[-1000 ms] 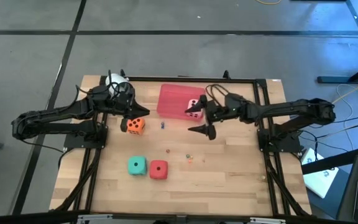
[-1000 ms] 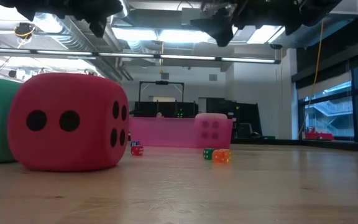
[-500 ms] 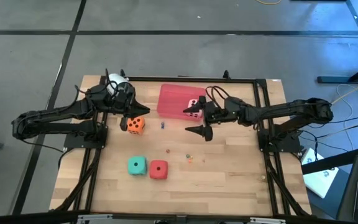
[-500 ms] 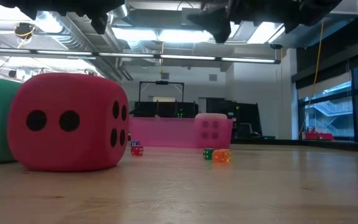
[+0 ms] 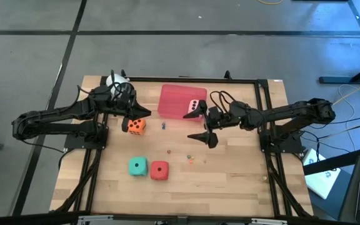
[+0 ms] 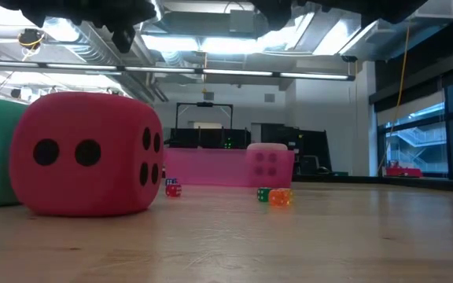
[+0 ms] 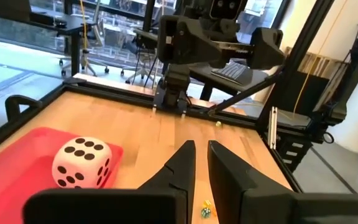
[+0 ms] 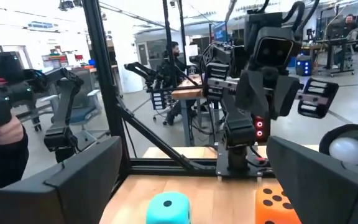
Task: Pick & Place Dice
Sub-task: Put the big red dice into the pink bin
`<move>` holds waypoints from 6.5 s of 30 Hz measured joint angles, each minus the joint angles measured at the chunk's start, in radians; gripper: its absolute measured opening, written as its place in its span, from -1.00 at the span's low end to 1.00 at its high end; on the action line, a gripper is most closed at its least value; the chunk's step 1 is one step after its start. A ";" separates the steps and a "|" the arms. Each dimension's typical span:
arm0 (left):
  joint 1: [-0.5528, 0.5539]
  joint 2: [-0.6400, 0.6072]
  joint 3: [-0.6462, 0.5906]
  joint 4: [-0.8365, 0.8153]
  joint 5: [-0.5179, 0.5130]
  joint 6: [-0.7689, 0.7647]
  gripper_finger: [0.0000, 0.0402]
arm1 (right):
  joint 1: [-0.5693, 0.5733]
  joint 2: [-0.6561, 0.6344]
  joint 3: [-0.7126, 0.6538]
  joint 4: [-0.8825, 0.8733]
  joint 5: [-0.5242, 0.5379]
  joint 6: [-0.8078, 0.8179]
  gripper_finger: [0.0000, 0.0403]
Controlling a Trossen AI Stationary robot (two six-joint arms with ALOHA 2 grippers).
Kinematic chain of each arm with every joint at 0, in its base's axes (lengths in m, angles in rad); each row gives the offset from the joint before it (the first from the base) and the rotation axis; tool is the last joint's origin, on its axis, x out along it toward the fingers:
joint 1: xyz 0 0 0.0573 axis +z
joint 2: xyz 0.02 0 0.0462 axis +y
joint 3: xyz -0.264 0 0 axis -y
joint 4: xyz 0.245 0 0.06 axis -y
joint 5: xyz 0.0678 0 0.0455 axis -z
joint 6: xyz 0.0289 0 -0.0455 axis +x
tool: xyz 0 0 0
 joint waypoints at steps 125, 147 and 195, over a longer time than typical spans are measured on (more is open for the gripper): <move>-0.842 -0.024 0.000 -0.285 -0.548 -0.136 -0.89 | 0.292 0.800 0.793 -0.823 0.286 0.191 0.99; -0.863 -0.005 -0.001 -0.281 -0.573 -0.141 -0.89 | 0.335 0.807 0.793 -0.837 0.303 0.240 0.88; -0.863 -0.005 -0.001 -0.282 -0.576 -0.152 -0.89 | 0.327 0.498 0.791 -1.102 0.584 0.040 -0.07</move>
